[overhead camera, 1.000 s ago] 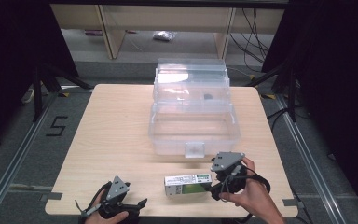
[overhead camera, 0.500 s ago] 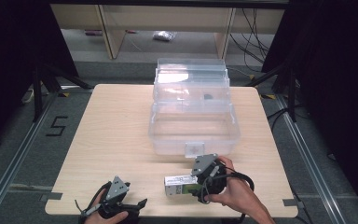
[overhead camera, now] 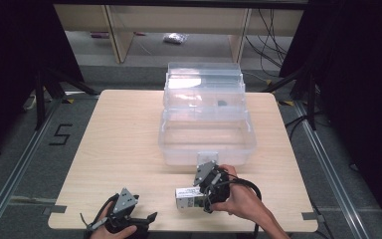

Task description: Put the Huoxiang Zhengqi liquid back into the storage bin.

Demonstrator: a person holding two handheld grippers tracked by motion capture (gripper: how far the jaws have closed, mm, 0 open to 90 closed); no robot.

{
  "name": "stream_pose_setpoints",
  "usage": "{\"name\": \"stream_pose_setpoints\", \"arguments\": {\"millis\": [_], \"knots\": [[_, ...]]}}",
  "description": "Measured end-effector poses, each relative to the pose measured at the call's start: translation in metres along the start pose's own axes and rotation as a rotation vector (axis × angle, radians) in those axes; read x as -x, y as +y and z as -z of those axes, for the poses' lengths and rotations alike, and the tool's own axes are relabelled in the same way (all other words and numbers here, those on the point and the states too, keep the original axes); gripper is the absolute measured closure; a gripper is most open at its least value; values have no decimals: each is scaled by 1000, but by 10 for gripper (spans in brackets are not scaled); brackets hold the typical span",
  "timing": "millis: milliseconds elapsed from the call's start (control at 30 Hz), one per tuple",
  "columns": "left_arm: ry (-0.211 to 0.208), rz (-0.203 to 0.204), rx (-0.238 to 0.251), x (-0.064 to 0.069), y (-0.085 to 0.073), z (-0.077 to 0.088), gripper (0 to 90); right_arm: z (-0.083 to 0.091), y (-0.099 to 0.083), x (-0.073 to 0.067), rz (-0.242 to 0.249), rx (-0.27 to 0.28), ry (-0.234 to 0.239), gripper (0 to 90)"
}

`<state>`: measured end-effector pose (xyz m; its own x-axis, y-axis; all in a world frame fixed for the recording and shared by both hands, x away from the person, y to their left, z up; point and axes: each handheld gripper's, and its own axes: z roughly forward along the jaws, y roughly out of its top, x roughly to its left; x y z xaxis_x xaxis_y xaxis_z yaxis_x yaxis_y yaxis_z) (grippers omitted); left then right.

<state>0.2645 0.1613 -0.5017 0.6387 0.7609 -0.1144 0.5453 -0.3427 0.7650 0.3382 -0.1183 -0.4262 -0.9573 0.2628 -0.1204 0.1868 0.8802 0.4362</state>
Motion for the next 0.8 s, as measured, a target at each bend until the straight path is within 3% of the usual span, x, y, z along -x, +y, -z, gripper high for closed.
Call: {"name": "stream_pose_setpoints", "arguments": {"millis": [67,167,233,333,500,600,667,733,767,800], "knots": [[1,3,4,0,0,0,148,-4,3,0,11,-21,30,217],[8,-4,-4,-1,0,0,149,-8,5,-1,12,-38,23,224],[8,-3,-6,-1,0,1,149,-11,6,-1,39,-44,35,231],[2,-9,-7,-1,0,1,148,-12,7,-2,10,-68,37,238],[1,-7,-19,-1,1,1,148,-16,7,2,42,-76,52,253],[1,-7,-18,0,1,1,149,-15,7,-2,-5,-115,51,268],[2,-7,-18,0,0,1,148,-19,8,1,56,-95,60,278],[-4,3,0,1,0,1,149,-20,8,0,45,-106,60,287],[-7,-3,-4,0,0,1,149,-22,9,2,67,-102,65,290],[-7,-2,-2,1,0,1,149,-22,9,1,46,-114,63,291]]}}
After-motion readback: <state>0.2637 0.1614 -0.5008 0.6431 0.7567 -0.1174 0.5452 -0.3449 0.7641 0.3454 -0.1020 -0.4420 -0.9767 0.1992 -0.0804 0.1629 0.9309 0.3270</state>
